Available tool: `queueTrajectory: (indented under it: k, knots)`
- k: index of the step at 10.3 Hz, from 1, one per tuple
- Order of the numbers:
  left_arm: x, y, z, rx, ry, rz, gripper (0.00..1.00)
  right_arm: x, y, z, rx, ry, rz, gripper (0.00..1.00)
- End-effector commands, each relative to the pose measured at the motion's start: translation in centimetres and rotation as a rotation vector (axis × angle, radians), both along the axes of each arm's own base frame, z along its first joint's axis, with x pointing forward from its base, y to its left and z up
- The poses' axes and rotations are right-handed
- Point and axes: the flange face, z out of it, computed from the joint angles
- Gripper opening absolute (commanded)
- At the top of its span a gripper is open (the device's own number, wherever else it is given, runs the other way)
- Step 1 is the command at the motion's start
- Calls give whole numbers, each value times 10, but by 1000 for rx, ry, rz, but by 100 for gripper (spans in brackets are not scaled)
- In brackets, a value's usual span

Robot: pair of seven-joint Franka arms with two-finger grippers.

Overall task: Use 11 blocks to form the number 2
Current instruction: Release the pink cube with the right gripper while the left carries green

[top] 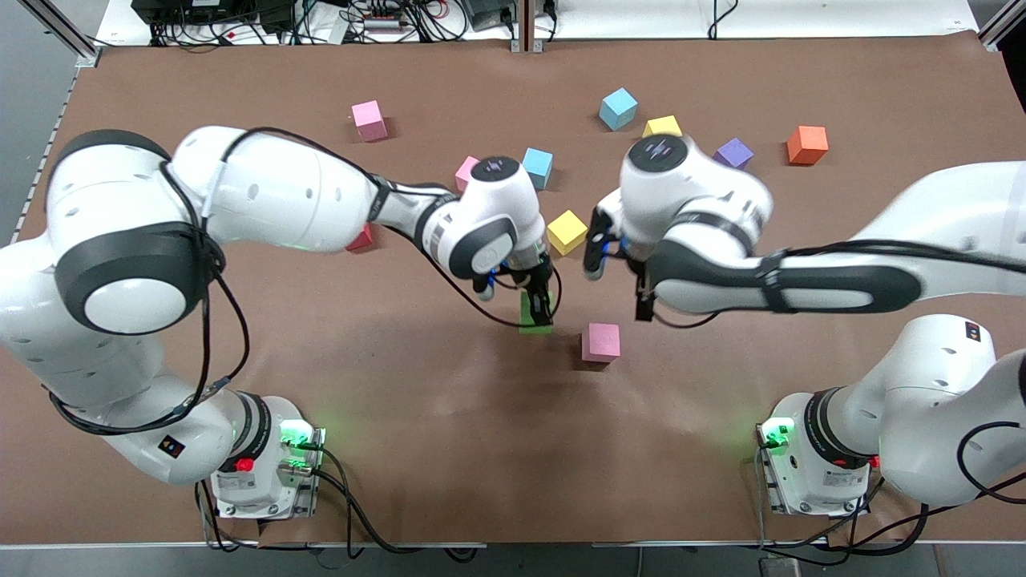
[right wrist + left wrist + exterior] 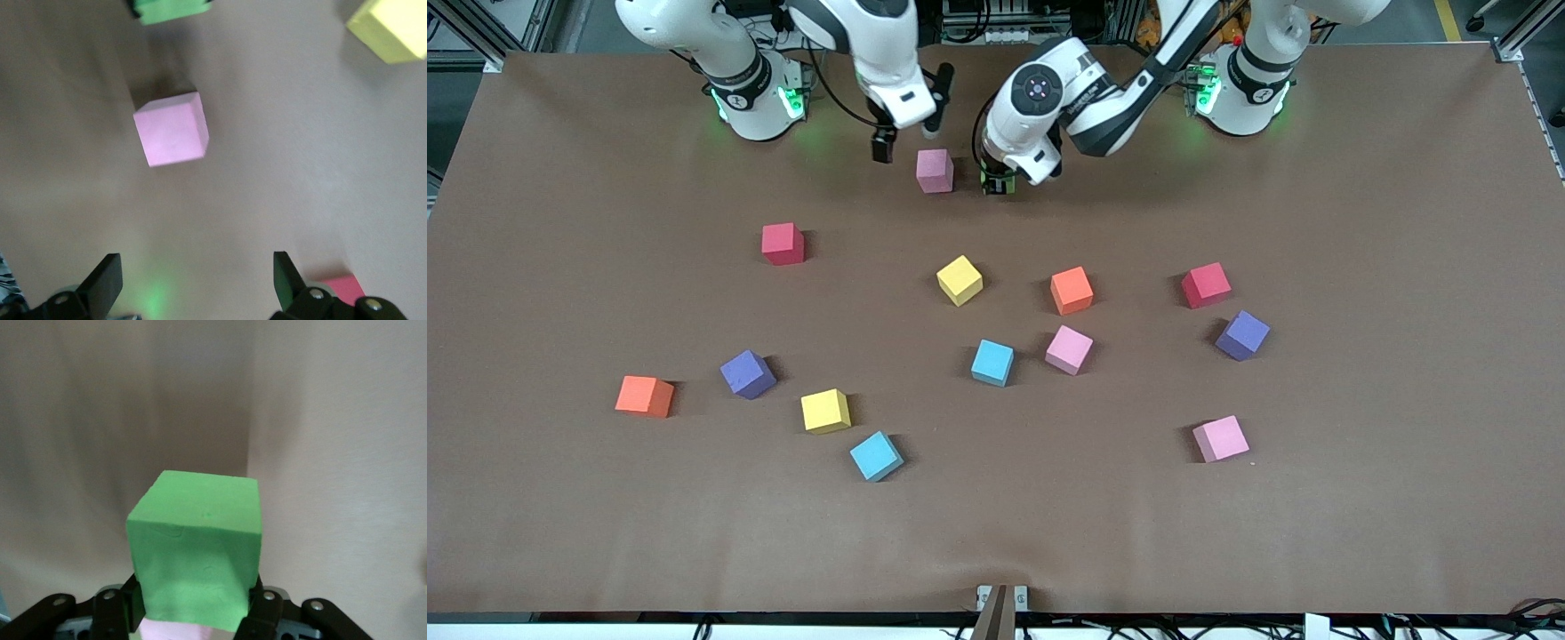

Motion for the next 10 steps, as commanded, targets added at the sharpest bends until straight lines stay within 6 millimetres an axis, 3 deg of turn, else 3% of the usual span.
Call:
queueTrajectory:
  k: [1, 3, 5, 8, 9, 10]
  knots:
    - [-14, -19, -13, -6, 28, 18, 0, 21, -48, 39, 35, -11, -88, 100]
    - [-17, -30, -20, -8, 33, 10, 0, 63, -98, 54, 83, 11, -241, 100]
    - [-12, -38, -32, 11, 18, 26, 0, 97, -134, 54, 115, 32, -354, 100]
    - [-20, -49, -44, 30, 0, 13, 0, 124, -146, 70, 87, -50, -375, 100]
    - [-23, -50, -43, 30, -1, 12, 0, 144, -149, 73, 75, -64, -417, 100]
    - [-31, -53, -43, 31, 0, 1, 0, 165, -137, 75, 51, -83, -431, 100]
